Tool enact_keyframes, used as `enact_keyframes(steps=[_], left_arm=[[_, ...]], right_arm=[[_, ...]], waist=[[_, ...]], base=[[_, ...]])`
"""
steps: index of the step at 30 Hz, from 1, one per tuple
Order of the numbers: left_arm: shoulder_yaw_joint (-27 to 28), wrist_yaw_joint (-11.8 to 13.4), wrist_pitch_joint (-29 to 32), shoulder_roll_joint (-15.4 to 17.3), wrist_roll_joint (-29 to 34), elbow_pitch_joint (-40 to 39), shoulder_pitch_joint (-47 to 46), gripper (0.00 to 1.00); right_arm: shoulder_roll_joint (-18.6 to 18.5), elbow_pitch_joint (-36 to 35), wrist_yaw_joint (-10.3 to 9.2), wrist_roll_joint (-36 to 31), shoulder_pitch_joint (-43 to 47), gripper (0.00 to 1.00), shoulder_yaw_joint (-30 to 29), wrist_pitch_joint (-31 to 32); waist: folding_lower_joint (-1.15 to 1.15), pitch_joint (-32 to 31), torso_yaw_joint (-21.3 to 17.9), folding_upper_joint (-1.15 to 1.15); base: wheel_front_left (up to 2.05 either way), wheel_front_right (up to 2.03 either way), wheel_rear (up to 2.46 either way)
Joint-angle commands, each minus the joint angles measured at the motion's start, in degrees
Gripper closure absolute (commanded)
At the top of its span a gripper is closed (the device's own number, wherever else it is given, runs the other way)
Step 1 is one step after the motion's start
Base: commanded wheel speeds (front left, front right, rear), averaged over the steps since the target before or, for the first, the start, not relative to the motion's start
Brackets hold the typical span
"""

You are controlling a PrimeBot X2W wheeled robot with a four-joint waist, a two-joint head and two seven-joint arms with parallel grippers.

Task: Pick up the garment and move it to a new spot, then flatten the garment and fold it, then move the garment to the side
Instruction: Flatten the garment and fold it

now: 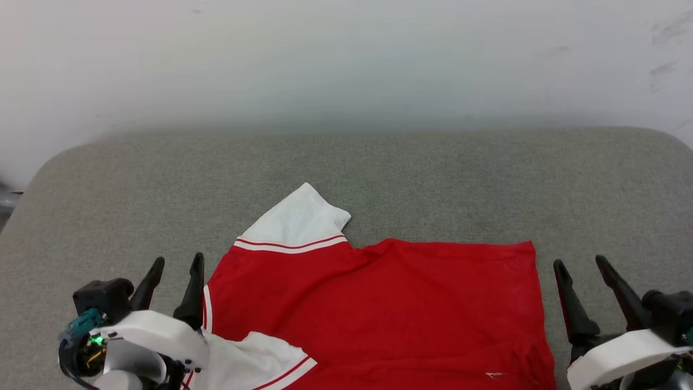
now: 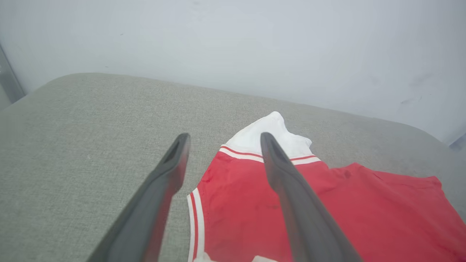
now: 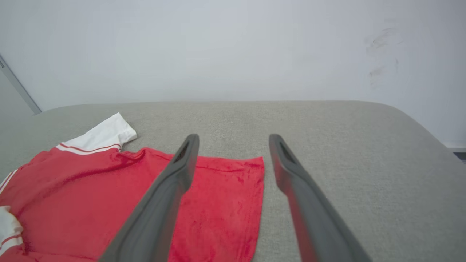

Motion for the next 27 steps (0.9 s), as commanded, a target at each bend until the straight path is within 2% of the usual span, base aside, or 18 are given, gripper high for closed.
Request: enact_keyframes(steps=[1, 7, 13, 18, 21, 24, 27], left_arm=[[0.2, 0.2, -1.0, -0.2, 0.6, -0.1, -1.6, 0.0], [-0.2, -0.3, -2.6, -0.4, 2.5, 1.0, -9.3, 0.0], [-1.9, -3.6, 2.9, 0.2, 1.7, 4.9, -21.4, 0.0], [-4.2, -8.0, 13.1, 1.5, -0.7, 10.1, -31.8, 0.0], [-5.7, -9.8, 21.6, 2.6, -2.6, 13.8, -37.2, 0.0], [-6.9, -10.7, 30.9, 4.3, -4.7, 17.7, -41.5, 0.0], [-7.7, -10.1, 40.0, 5.6, -6.3, 21.4, -44.7, 0.0]], right_arm=[[0.5, -1.3, -0.02, -0.6, -1.4, 0.0, 0.0, -0.8], [1.6, -4.8, -0.02, -1.0, -5.0, 0.0, -0.7, -2.2], [1.9, -6.3, -0.02, -0.8, -9.3, 0.0, -1.1, -2.9], [2.1, -5.8, -0.02, -0.2, -11.9, 0.0, -0.6, -3.1], [2.3, -4.8, -0.02, 0.3, -12.9, 0.0, -0.3, -3.1], [2.6, -4.2, -0.02, 0.8, -13.6, 0.0, 0.2, -3.5], [2.8, -3.5, -0.03, 1.3, -13.7, 0.0, 0.3, -3.7]], waist=[[0.0, 2.0, -0.9, 0.0], [0.0, 9.8, -3.2, 0.0], [0.0, 17.3, -5.6, 0.0], [0.0, 21.0, -7.7, 0.0], [0.0, 22.1, -9.1, 0.0], [0.0, 23.0, -10.5, 0.0], [0.0, 23.8, -11.7, 0.0]], base=[[0.0, 0.0, 0.0], [0.0, 0.0, 0.0], [0.0, 0.0, 0.0], [0.0, 0.0, 0.0], [0.0, 0.0, 0.0], [0.0, 0.0, 0.0], [0.0, 0.0, 0.0]])
